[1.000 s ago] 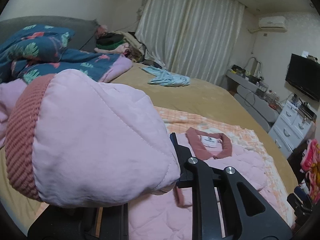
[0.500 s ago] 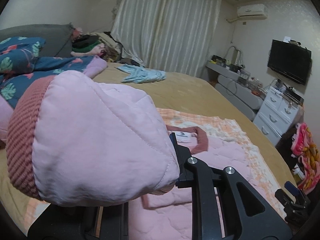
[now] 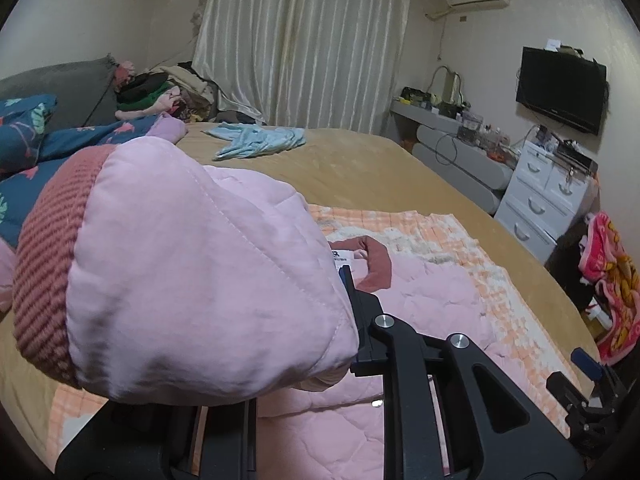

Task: Fold large clothes

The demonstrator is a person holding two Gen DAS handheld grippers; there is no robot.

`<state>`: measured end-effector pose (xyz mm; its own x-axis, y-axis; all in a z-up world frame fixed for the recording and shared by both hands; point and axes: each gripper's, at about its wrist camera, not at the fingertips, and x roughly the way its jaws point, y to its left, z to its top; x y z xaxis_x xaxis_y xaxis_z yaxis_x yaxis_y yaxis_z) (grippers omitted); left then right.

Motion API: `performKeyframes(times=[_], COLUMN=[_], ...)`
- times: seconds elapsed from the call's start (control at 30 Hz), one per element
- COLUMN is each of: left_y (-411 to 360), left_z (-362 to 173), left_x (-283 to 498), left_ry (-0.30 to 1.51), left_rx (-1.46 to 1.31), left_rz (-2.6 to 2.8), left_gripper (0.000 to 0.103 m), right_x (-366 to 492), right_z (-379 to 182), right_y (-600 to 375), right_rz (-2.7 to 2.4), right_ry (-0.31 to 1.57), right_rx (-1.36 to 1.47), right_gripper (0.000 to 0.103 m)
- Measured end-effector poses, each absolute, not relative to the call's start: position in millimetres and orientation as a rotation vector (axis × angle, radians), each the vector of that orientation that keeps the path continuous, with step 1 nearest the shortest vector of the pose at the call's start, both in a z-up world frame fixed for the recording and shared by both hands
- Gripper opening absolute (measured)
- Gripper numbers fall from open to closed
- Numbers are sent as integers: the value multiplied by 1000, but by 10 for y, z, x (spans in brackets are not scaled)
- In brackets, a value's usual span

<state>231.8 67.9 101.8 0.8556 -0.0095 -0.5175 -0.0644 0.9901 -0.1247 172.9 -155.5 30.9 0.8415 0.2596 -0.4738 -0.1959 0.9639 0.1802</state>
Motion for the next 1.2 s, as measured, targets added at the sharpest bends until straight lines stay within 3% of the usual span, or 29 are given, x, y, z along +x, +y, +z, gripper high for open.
performKeyframes(times=[0.93, 1.2], left_y=[-404, -726], left_z=[202, -205], left_x=[2776, 2937], left_ry=[741, 826], left_rx=[158, 290], left_rz=[-109, -147], left_gripper=[11, 11], right_x=[2252, 2416], right_z=[256, -223], right_y=[-1987, -2341], right_rz=[137, 93], right_ry=[561, 629], right_rx=[30, 100], right_gripper=[99, 98])
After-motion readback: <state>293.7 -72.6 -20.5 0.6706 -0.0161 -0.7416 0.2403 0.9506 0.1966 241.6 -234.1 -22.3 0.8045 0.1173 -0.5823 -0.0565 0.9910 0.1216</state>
